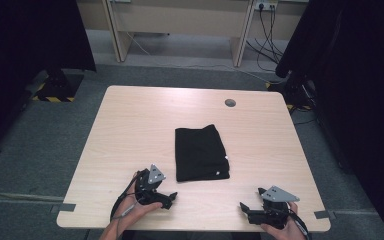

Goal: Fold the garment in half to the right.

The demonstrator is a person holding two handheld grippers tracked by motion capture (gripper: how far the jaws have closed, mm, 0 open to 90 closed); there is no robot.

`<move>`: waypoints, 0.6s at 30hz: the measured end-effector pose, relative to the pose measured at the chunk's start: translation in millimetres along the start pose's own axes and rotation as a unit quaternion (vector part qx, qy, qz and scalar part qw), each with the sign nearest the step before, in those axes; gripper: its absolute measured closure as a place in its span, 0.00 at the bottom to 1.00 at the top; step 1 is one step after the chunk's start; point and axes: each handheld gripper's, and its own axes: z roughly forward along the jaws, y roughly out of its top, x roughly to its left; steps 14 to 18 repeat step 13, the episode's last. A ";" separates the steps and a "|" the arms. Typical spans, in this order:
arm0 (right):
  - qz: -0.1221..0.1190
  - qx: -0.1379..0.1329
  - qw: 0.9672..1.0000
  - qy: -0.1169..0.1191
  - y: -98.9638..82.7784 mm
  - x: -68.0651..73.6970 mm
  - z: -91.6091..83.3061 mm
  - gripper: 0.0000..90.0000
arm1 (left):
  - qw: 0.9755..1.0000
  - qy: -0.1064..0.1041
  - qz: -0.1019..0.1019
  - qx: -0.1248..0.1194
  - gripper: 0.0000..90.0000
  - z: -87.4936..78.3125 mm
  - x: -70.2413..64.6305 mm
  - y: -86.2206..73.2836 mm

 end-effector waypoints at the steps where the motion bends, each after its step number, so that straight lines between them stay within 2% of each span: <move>1: -0.001 0.000 1.000 0.000 -0.1 0.0 0.1 0.16 | 1.000 0.000 0.000 0.000 0.00 0.0 0.0 0.0; 18: -0.001 -0.002 1.000 0.001 -0.6 0.2 0.2 0.15 | 1.000 0.000 0.000 0.000 0.00 0.0 0.0 0.0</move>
